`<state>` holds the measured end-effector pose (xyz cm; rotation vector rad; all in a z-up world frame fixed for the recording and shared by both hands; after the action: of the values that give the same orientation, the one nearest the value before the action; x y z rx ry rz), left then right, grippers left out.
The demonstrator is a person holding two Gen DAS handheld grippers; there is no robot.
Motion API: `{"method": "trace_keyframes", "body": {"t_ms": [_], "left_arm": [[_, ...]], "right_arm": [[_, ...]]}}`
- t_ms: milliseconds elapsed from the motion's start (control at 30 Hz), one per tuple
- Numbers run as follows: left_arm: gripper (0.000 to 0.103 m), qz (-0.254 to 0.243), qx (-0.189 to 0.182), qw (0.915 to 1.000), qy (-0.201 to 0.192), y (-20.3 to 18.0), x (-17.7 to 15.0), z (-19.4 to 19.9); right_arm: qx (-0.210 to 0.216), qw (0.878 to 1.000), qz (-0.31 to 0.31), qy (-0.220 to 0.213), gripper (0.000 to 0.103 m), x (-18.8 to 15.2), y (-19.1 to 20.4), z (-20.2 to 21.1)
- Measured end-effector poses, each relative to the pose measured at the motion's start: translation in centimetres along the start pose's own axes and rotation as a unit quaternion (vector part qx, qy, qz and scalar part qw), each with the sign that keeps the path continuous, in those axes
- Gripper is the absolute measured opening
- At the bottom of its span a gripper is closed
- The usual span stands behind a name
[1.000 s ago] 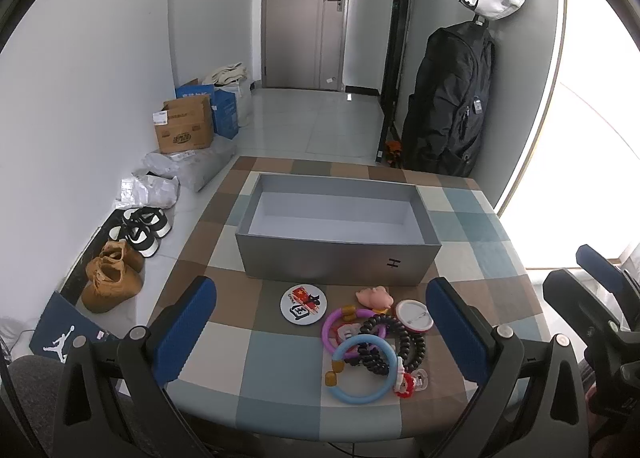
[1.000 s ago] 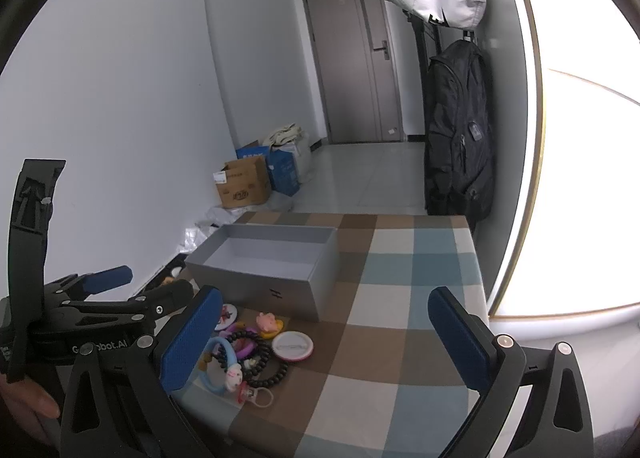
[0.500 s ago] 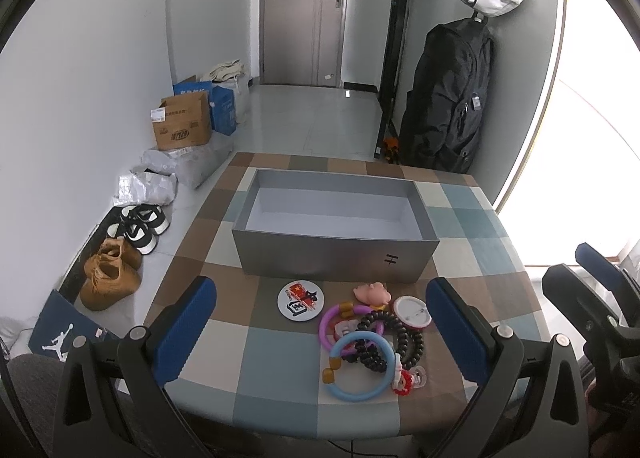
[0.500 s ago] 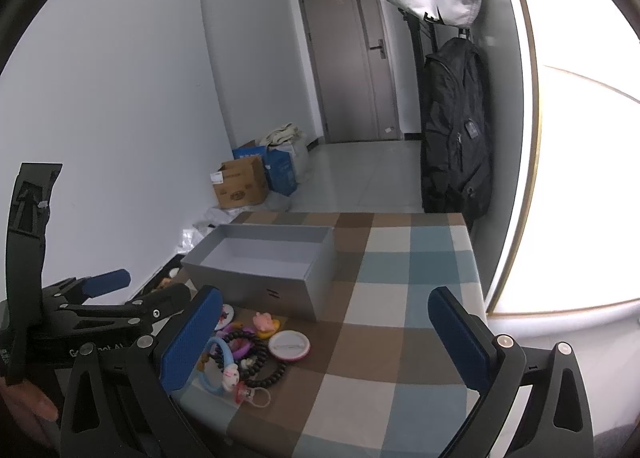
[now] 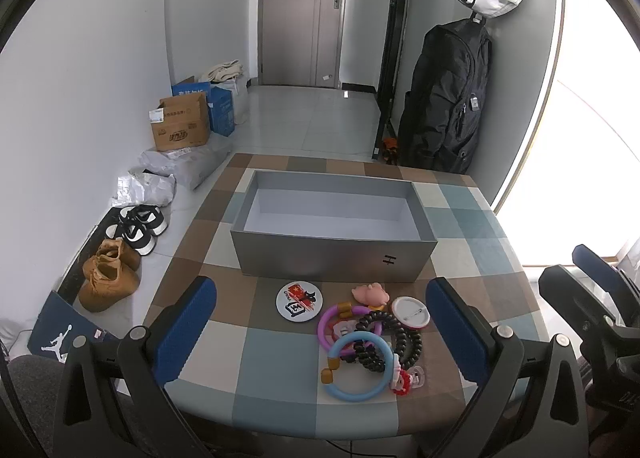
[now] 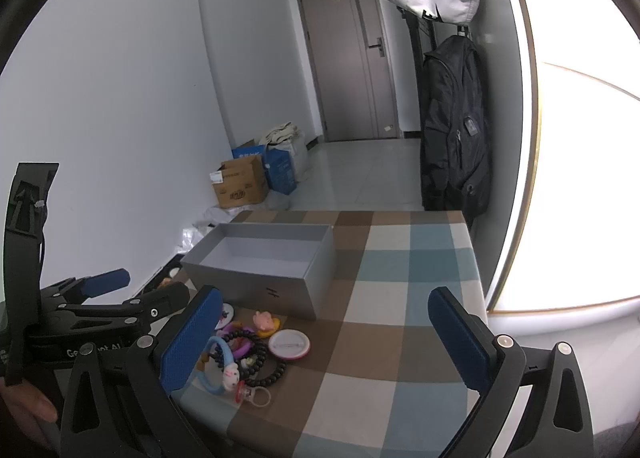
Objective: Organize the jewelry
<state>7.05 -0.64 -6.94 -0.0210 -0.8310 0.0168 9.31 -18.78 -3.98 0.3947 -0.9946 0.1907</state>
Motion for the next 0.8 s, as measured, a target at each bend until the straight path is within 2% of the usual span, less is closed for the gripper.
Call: {"method": "trace_keyframes", "body": {"t_ms": [467, 733, 800], "left_arm": [[0.102, 0.001, -0.001, 1.0000, 0.003, -0.30, -0.22, 0.19], [0.102, 0.005, -0.017, 0.9997, 0.015, -0.49, -0.60, -0.27], [0.102, 0.005, -0.021, 0.9996, 0.020, -0.55, -0.74, -0.48]], "right_arm": [[0.001, 1.000, -0.001, 0.000, 0.103, -0.07, -0.06, -0.01], [-0.001, 1.000, -0.010, 0.008, 0.103, -0.42, -0.36, -0.32], [-0.013, 1.000, -0.010, 0.009, 0.103, -0.49, -0.62, -0.47]]}}
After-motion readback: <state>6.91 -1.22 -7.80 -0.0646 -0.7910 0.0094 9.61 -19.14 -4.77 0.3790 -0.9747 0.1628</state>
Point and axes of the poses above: each gripper's, at about its wrist camera, not at the fingertips, and z roughly against the way its jaws point, y to its left, x to its top, the point moved 10 cm from there along -z, roughly the way its jaws point, and after that the axes turned 4 degrees about -z, right-handed, at the moved point
